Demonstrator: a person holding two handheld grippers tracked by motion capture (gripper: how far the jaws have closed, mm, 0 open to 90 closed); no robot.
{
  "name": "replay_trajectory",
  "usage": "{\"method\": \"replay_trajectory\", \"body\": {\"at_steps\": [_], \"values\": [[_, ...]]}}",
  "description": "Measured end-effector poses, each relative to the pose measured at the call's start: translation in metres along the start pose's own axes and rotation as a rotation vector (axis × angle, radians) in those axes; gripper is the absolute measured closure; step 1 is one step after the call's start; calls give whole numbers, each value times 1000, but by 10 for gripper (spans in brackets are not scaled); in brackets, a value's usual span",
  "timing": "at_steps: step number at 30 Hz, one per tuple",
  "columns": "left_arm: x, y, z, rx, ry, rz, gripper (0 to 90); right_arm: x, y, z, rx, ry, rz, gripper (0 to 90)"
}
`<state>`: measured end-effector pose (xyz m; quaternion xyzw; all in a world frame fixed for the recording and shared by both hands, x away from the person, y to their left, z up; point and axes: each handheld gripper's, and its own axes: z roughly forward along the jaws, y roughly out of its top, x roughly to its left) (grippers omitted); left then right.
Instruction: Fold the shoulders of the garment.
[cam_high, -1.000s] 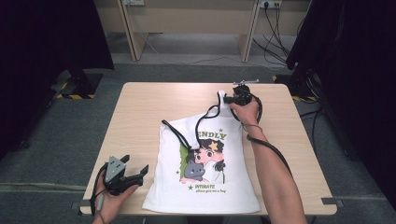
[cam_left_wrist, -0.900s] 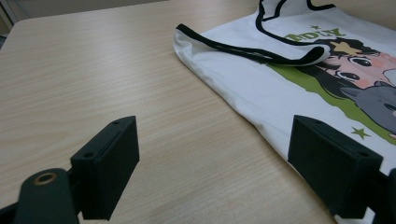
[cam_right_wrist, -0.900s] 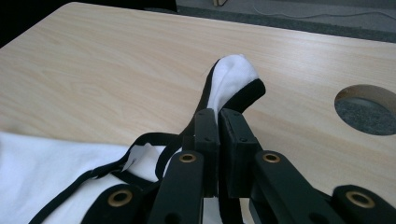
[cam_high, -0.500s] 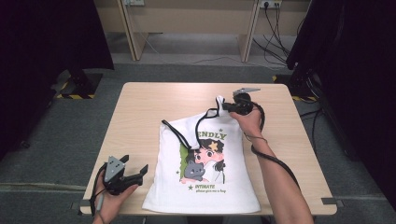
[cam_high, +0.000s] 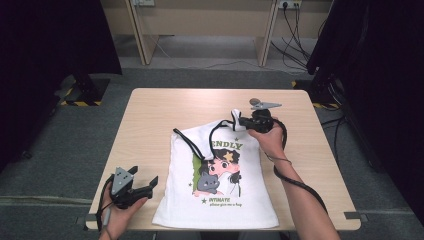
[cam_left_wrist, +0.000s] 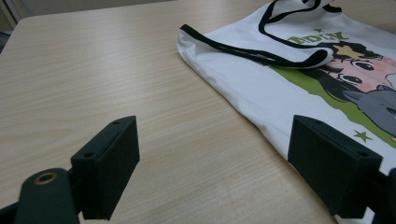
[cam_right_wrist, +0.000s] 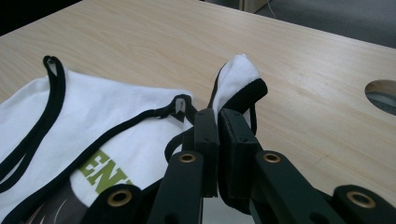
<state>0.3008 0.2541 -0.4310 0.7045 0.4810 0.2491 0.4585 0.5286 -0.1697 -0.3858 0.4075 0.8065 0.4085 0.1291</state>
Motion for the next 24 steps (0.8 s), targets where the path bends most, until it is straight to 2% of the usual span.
{"method": "replay_trajectory", "body": {"at_steps": [13, 24], "values": [[0, 0, 0, 3, 4, 3, 160, 16, -11, -15, 1, 20, -66, 856], [-1, 0, 0, 4, 7, 7, 160, 24, -21, -28, 7, 33, -110, 856]]}}
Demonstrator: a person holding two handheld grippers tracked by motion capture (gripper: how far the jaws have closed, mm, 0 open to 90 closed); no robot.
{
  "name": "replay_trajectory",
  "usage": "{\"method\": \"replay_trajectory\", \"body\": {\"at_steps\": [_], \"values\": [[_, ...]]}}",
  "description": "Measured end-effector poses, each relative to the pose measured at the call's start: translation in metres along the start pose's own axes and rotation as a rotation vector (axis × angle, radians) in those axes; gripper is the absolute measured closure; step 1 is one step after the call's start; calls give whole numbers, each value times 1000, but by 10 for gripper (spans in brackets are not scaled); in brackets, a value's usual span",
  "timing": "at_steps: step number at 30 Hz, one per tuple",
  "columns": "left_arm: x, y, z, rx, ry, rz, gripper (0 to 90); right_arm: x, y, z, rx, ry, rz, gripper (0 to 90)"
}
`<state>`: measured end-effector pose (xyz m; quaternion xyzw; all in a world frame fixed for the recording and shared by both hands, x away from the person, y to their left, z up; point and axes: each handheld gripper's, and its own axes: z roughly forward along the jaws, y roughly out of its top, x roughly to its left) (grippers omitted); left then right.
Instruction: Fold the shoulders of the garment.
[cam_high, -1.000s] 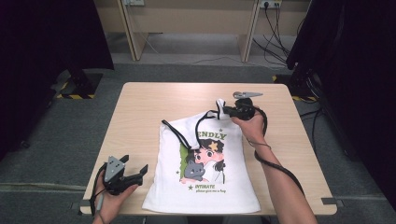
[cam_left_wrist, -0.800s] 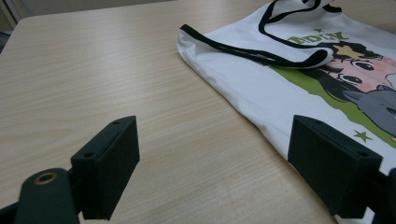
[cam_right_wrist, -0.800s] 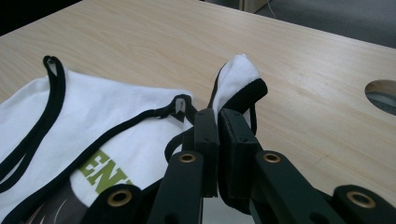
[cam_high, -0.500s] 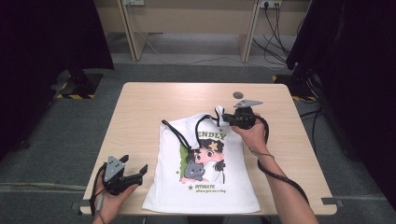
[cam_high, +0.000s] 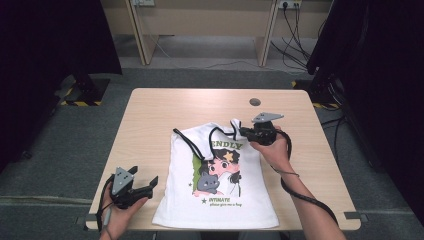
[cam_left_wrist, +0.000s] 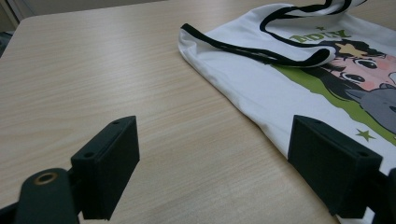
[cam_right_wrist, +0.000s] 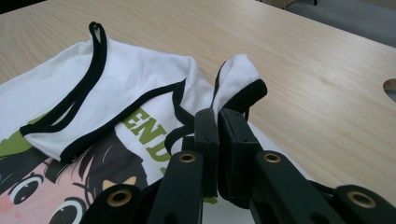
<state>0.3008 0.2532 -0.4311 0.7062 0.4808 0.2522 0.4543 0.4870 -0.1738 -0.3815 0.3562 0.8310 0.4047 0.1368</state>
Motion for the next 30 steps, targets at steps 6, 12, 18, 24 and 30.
{"method": "replay_trajectory", "body": {"at_steps": [6, 12, 18, 24, 30], "values": [[0, 0, 0, 1, 1, 3, 160, 7, -5, -3, 8, 12, -19, 854], [-1, 0, 0, 2, 1, 7, 160, 14, -14, -2, 21, 22, -36, 852], [-1, 0, 0, 3, 2, 7, 161, 20, -20, -1, 26, 28, -47, 849], [-1, 0, 0, 7, 4, 11, 161, 28, -23, -1, 23, 34, -71, 844], [-1, 0, 0, 7, 4, 11, 161, 33, -27, 0, 27, 35, -96, 837]]}}
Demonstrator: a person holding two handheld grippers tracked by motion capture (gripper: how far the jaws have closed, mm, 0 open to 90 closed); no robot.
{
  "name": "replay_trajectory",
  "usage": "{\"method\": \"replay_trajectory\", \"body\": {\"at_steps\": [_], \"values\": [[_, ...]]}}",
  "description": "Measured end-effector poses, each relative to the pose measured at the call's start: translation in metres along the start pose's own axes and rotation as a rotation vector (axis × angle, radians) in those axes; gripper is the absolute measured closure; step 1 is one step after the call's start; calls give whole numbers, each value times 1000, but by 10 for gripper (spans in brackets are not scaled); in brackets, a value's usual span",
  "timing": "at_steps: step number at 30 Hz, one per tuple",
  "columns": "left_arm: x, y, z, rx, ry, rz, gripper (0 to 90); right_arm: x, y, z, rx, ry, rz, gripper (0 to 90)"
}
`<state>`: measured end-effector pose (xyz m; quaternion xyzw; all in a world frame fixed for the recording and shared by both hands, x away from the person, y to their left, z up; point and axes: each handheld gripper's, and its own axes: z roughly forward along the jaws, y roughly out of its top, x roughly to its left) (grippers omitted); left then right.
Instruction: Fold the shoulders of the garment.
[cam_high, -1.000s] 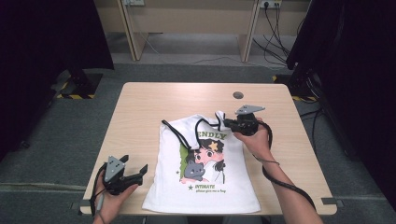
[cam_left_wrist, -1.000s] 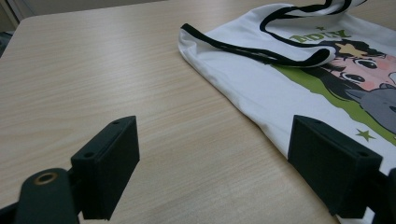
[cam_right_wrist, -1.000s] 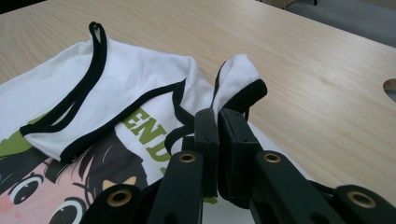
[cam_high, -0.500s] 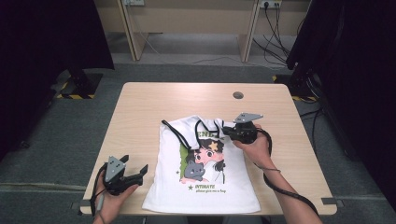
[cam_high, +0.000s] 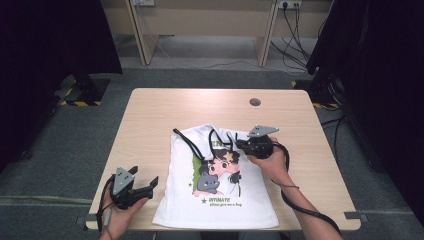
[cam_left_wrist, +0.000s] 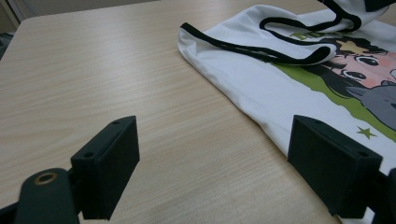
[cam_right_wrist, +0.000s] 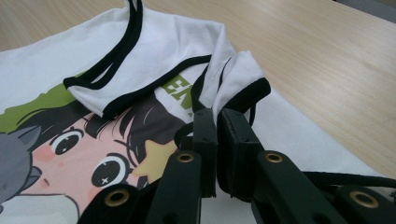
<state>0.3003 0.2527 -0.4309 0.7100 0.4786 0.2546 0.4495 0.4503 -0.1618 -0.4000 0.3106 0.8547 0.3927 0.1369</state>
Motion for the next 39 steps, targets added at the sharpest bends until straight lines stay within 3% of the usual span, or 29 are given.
{"method": "replay_trajectory", "body": {"at_steps": [10, 13, 15, 16, 17, 18, 19, 20, 21, 23, 25, 26, 28, 30, 32, 39], "values": [[0, 0, 0, 2, 2, 1, 160, 7, -5, -2, -5, 29, -63, 795], [0, 0, 0, 1, 3, 2, 160, 10, -8, -6, -7, 70, -96, 780], [0, 0, 0, 1, 3, 2, 160, 10, -8, -6, -7, 70, -96, 750], [-1, 0, 0, 1, 4, 3, 160, 11, -10, -9, -3, 100, -117, 713], [-1, 0, 0, 1, 4, 3, 160, 11, -10, -9, -3, 100, -117, 713], [-1, 0, 0, 1, 4, 3, 160, 13, -13, -13, 6, 146, -138, 713], [-1, 0, 0, 1, 5, 4, 160, 13, -13, -13, 6, 146, -138, 650], [-1, 0, 0, 1, 5, 4, 160, 13, -13, -13, 6, 146, -138, 650], [-1, 0, 0, 1, 5, 4, 160, 12, -16, -20, 19, 194, -154, 650], [-1, 0, 0, 1, 4, 6, 160, 12, -16, -20, 19, 194, -154, 601], [-1, 0, 0, 3, 5, 8, 160, 6, -16, -27, 10, 212, -126, 555], [-1, 0, 1, 4, 6, 9, 160, -3, -15, -31, 7, 175, -49, 542], [-1, 0, 0, 4, 6, 10, 160, -13, -16, -31, 43, 116, 13, 545], [-1, 0, 0, 5, 6, 8, 160, -22, -19, -28, 120, 45, 63, 549], [-1, 0, 0, 4, 6, 6, 160, -30, -22, -27, 127, 30, 131, 558], [-2, 0, 1, 3, 3, 10, 160, -38, -25, -18, 138, -1, 194, 514]]}}
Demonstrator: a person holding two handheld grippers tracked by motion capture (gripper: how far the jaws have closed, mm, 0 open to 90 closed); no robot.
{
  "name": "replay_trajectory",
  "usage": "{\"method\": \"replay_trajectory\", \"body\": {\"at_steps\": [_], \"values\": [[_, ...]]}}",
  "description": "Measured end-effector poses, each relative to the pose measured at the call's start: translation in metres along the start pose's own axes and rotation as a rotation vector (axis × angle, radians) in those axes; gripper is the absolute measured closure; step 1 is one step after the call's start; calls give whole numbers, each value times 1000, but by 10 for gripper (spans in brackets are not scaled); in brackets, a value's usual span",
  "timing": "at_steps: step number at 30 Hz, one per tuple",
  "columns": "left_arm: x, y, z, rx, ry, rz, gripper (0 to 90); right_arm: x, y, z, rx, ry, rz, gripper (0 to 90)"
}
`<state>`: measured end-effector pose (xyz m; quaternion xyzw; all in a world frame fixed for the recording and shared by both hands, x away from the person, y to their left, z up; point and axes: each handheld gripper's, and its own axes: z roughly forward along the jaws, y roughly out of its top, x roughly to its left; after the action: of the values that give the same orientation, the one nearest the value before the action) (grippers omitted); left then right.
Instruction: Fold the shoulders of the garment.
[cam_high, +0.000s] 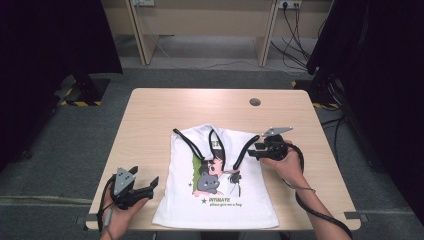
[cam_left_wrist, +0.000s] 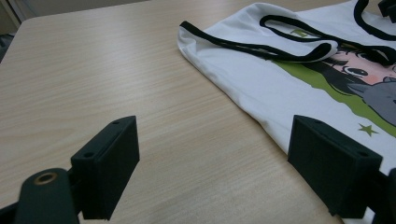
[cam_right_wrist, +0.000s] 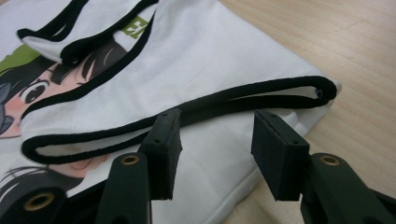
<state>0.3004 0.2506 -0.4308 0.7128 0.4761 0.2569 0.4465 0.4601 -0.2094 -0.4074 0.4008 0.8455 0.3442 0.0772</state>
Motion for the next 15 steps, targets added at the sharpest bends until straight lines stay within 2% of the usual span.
{"method": "replay_trajectory", "body": {"at_steps": [3, 8, 15], "values": [[-1, 3, 3, -8, -23, -5, 166, -2, 4, 6, -3, -7, 25, 511], [-13, 20, 7, -30, -50, 71, 170, -8, 13, 16, 10, -14, 72, 515], [-30, 34, 21, -12, -105, 138, 171, -17, 18, 26, 26, -18, 118, 533]]}}
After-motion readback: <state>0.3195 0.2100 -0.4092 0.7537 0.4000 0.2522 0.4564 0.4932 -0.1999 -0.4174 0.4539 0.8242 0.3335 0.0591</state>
